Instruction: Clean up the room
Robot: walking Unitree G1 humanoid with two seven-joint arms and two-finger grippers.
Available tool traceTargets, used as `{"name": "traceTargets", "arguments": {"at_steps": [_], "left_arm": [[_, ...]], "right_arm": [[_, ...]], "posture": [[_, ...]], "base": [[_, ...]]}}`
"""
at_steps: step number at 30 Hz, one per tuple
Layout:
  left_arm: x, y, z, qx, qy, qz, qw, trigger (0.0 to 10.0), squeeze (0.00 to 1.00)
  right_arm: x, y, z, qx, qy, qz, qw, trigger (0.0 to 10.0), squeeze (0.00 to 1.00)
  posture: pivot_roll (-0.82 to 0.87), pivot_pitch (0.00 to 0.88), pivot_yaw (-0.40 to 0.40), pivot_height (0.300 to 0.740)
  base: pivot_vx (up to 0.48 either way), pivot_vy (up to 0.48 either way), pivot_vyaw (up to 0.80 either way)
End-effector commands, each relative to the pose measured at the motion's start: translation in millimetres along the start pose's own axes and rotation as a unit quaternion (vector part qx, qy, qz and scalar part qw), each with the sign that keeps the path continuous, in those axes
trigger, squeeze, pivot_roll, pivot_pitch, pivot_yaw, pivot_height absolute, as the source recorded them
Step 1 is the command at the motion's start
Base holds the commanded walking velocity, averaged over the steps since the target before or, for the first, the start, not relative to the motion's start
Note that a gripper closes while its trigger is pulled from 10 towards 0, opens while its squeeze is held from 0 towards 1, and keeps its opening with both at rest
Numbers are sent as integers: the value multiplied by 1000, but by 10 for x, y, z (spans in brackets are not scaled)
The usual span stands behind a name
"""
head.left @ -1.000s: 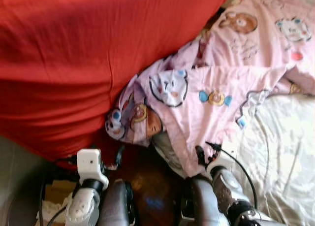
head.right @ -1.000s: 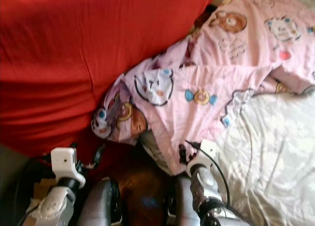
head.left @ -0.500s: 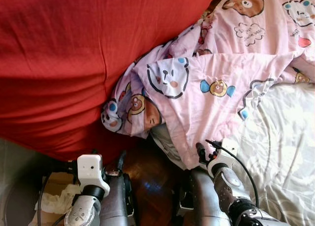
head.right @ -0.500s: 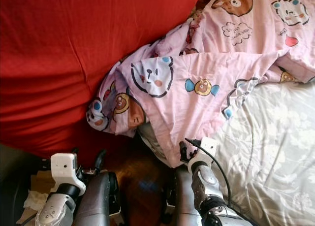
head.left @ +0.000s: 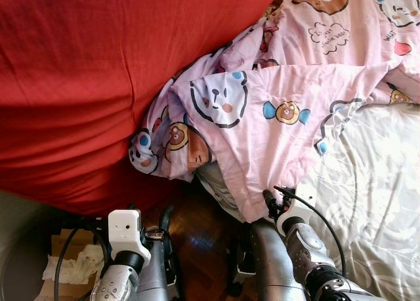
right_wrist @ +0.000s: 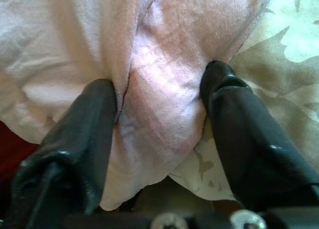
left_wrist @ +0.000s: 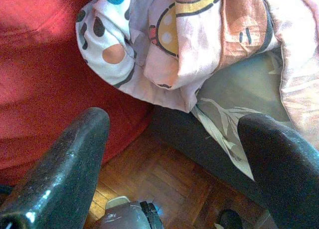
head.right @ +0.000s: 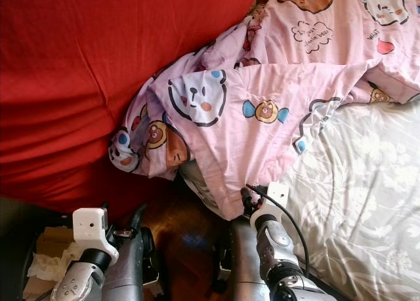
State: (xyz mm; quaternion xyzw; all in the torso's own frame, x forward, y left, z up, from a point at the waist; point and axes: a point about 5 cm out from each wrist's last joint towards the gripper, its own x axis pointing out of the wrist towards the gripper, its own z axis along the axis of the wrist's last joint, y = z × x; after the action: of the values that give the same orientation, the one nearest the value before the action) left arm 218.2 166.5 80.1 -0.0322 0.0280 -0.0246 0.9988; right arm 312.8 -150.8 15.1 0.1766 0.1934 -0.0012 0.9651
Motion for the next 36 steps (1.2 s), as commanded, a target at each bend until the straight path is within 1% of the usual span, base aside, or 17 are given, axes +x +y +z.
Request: {"name": "traceTargets", "arguments": {"at_steps": [1, 8, 14, 15, 18, 20, 22, 24, 27, 28, 29, 30, 31, 33, 34, 35, 36], "left_arm": [[-66, 4, -95, -2, 26, 7, 1000, 10000, 0], [-77, -25, -141, -9, 31, 9, 999, 10000, 0], [-67, -5, -182, -13, 34, 18, 999, 10000, 0], [-63, 2, -202, -14, 35, 22, 999, 10000, 0], [-16, 36, -268, -7, 40, 27, 999, 10000, 0], [3, 56, -287, -4, 42, 28, 999, 10000, 0], [39, 100, -319, -1, 45, 32, 998, 10000, 0], [55, 125, -347, 1, 47, 35, 998, 10000, 0], [92, 163, -422, 2, 55, 42, 998, 10000, 0], [114, 174, -454, 2, 59, 43, 997, 10000, 0], [133, 178, -472, 2, 62, 43, 997, 10000, 0], [133, 178, -472, 2, 62, 43, 997, 10000, 0], [172, 182, -501, 3, 66, 43, 997, 10000, 0], [192, 183, -515, 3, 67, 43, 997, 10000, 0], [227, 187, -542, 4, 71, 41, 997, 10000, 0], [227, 187, -542, 4, 71, 41, 997, 10000, 0], [261, 191, -578, 9, 79, 38, 996, 10000, 0]], "right_arm": [[-85, -44, -244, 7, 42, -3, 999, 0, 0], [-78, 24, -238, 8, 35, 22, 999, 0, 0], [-85, 13, -247, 8, 36, 25, 999, 0, 0], [-94, -11, -254, 7, 35, 22, 999, 0, 0], [-105, -67, -237, 10, 27, 12, 1000, 0, 0], [-108, -93, -215, 16, 18, 9, 1000, 0, 0], [-119, -133, -187, 12, 7, 11, 1000, 0, 0], [-132, -171, -173, 13, -2, 9, 1000, 0, 0], [-167, -261, -146, 18, -22, -2, 1000, 0, 0], [-191, -322, -127, 20, -34, -9, 999, 0, 0], [-199, -343, -122, 21, -37, -12, 999, 0, 0], [-199, -343, -122, 21, -37, -12, 999, 0, 0], [-224, -396, -109, 21, -46, -19, 999, 0, 0], [-240, -427, -101, 22, -53, -22, 998, 0, 0], [-259, -457, -97, 20, -59, -26, 998, 0, 0], [-259, -457, -97, 20, -59, -26, 998, 0, 0], [-289, -490, -105, 20, -66, -30, 997, 0, 0]], "posture": [[89, 451, -52, 616], [83, 442, -59, 616], [79, 423, -66, 616], [79, 418, -67, 616], [77, 356, -74, 616], [76, 349, -74, 616], [65, 303, -75, 616], [63, 295, -75, 616], [44, 219, -76, 616], [40, 209, -76, 616], [31, 183, -74, 616], [31, 183, -74, 616], [20, 145, -69, 616], [20, 145, -69, 616], [9, 117, -64, 616], [9, 117, -64, 616], [0, 91, -57, 616]], "base": [[0, 0, 0], [0, 0, 0], [0, 0, 0], [0, 0, 0], [0, 0, 0], [0, 0, 0], [0, 0, 0], [0, 0, 0], [0, 0, 0], [0, 0, 0], [0, 0, 0], [0, 0, 0], [0, 0, 0], [0, 0, 0], [0, 0, 0], [0, 0, 0], [0, 0, 0]]}}
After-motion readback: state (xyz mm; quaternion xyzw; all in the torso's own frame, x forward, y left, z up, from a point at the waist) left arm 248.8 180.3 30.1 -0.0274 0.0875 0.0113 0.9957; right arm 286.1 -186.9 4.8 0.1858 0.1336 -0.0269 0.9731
